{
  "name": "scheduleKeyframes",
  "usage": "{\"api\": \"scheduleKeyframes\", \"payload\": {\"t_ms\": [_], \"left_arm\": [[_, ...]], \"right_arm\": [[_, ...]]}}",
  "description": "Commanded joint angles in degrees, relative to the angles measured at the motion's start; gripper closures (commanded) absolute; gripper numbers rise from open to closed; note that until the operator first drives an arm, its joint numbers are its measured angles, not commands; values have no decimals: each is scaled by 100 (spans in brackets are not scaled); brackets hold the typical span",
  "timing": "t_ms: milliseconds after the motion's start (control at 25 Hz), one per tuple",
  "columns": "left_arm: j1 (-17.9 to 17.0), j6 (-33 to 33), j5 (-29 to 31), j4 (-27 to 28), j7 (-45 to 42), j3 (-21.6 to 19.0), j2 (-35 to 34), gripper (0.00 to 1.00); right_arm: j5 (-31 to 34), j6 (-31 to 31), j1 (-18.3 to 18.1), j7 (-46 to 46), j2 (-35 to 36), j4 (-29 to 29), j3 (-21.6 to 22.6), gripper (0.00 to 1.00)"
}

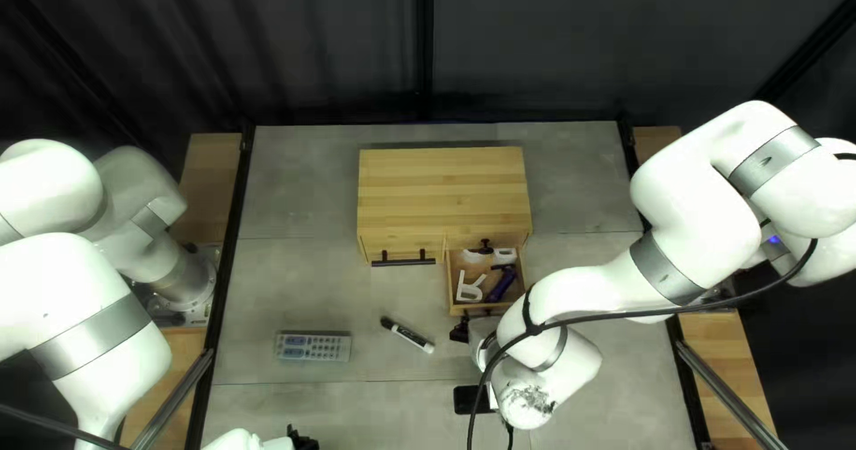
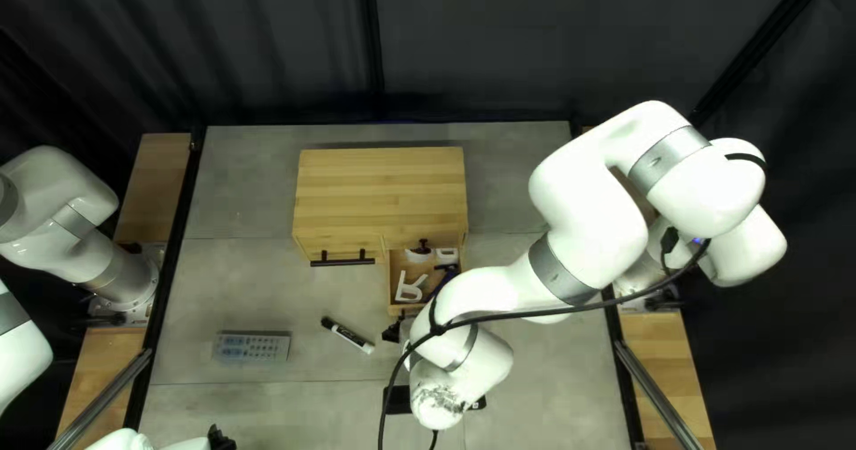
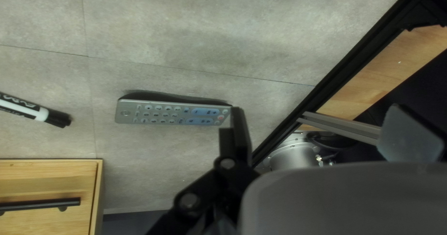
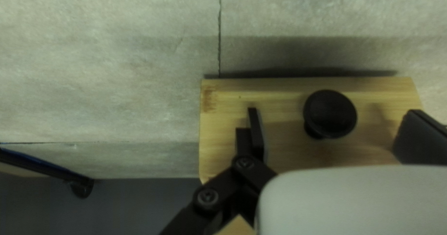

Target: Open drawers and place objects into drawer and close

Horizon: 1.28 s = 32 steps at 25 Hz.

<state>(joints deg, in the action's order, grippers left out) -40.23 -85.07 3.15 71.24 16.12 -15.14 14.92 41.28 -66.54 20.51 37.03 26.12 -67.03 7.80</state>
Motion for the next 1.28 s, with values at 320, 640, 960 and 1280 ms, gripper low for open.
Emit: {"api": "scheduleKeyframes", "payload": {"t_ms": [320,640,960,1280], "left_arm": [[0,0,0,0,0,0,0,0],[0,0,0,0,0,0,0,0],[0,0,0,0,0,0,0,0],[0,0,0,0,0,0,0,0]], "right_arm": [[-12,-49,-30,72,-43,-7,-14,0],[-18,-62,-48,78,-48,9,-27,0],[-16,-163,-82,245,-124,-66,-43,0],[-57,-294,-24,288,-162,-184,3,0]]}}
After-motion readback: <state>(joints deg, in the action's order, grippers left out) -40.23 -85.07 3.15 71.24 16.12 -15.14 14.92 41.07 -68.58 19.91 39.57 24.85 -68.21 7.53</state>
